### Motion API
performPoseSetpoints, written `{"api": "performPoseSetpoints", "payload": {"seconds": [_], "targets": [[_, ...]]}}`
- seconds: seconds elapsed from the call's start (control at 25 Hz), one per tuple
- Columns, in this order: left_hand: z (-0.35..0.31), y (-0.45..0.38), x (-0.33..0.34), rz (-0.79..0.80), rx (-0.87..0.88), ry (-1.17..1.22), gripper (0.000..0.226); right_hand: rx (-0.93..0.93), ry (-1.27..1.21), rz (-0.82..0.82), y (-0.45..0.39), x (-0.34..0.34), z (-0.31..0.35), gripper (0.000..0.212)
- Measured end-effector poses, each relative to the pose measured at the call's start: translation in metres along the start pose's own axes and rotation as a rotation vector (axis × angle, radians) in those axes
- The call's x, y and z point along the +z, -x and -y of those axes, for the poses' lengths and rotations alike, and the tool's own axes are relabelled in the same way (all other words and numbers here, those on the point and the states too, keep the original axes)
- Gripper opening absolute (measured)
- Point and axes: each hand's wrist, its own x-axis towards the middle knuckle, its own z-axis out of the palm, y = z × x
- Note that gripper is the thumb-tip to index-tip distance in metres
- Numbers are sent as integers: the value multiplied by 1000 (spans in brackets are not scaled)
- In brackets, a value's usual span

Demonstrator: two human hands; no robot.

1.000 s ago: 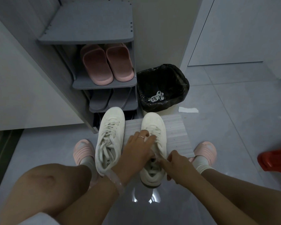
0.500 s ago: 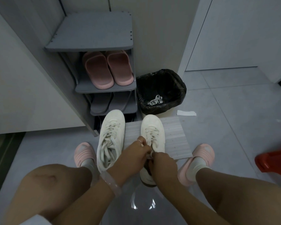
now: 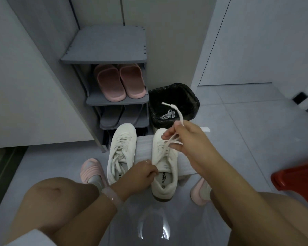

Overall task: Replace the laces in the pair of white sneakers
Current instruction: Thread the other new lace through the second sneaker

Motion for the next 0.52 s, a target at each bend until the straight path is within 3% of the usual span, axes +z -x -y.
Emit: {"api": "performPoseSetpoints", "payload": {"seconds": [0.08,0.12,0.24,0.32,0.44,0.52], "targets": [[-1,0,-2,-23,-32,23,26,100,61,-5,6,4,-23,31],[-1,-1,-3,-60,-68,46,25,168,208,-4,7,4,-42,30],[-2,2,-7,-166,-187,236,22,199,1104,146,7,0,-98,26],[-6,4,-8,-198,-161,269,19,153,1418,153,5,2,-113,27],[-9,7,-5,-174,-28,182,24,181,1404,99,-9,11,-111,27],[-12,5,-4,-117,79,135,33,238,1202,76,-20,14,-107,25]]}}
